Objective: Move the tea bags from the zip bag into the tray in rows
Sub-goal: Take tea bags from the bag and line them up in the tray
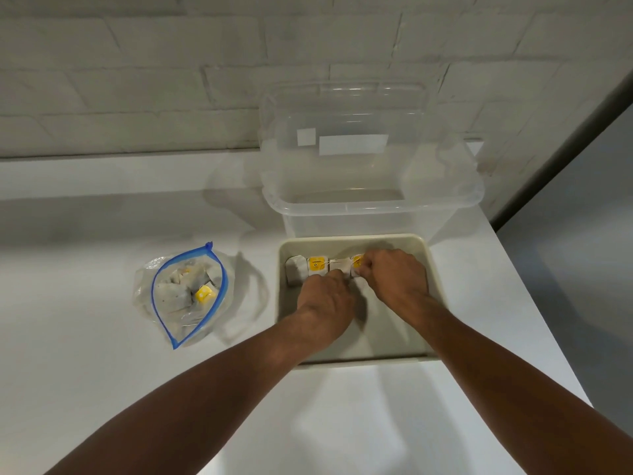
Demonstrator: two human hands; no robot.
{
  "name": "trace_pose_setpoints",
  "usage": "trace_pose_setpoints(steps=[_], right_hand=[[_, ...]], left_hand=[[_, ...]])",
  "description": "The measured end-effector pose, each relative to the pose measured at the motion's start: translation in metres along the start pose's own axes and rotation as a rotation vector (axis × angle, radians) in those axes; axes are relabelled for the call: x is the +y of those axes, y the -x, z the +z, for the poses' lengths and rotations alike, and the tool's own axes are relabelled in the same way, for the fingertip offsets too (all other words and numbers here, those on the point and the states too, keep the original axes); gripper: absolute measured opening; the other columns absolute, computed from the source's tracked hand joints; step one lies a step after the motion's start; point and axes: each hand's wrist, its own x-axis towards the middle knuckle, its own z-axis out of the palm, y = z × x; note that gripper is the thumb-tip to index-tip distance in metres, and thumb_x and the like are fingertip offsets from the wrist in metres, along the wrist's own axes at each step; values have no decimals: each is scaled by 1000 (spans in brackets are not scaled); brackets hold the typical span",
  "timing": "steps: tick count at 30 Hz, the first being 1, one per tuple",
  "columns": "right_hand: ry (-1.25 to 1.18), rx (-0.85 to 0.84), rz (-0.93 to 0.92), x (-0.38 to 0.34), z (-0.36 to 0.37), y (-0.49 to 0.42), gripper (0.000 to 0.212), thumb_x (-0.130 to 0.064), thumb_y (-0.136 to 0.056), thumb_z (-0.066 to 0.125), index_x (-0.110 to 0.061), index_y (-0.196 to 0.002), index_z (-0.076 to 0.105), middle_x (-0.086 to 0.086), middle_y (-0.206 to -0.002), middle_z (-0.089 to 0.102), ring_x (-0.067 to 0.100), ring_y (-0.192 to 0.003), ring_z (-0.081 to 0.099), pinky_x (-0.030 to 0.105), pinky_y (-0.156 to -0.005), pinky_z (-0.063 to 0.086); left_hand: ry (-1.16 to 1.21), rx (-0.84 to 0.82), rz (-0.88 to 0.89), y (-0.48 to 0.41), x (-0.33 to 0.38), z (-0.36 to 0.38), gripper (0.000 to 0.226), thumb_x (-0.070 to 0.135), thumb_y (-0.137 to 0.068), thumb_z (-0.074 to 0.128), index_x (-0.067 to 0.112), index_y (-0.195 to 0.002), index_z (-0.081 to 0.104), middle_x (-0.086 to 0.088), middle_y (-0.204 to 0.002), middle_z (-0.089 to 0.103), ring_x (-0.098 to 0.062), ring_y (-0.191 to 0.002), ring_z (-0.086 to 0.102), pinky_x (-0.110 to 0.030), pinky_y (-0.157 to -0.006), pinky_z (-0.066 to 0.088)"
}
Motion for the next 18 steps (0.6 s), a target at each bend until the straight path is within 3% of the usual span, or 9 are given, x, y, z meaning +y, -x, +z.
trace_pose_setpoints(steps=[3,9,13,18], right_hand=[[-43,21,15,2,0,-3,32,-51,-94,54,-22,-95,69,3,-94,72,28,-85,68,28,-66,40],[-10,9,1,2,2,4,40,-58,-95,49,-24,-100,70,-1,-95,72,23,-86,69,26,-67,40],[-26,-33,-2,-4,-3,10,34,-55,-92,52,-27,-95,70,-3,-93,71,24,-89,67,28,-68,45],[-61,-45,31,-6,-9,17,22,-52,-87,57,-34,-77,63,-9,-86,69,22,-83,66,28,-68,48]], left_hand=[[-25,-6,-7,-1,-1,1,39,13,-101,40,4,-139,47,-13,-133,49,-25,-121,45,-36,-68,33],[24,75,-24,6,-4,-5,38,14,-102,35,5,-138,45,-12,-130,49,-22,-110,55,-33,-64,34],[148,121,-59,17,-5,-14,32,13,-99,36,9,-125,53,-9,-119,54,-22,-94,63,-28,-50,20],[254,158,-143,38,-18,-27,23,22,-90,52,19,-111,62,-1,-109,61,-22,-85,67,-31,-60,27]])
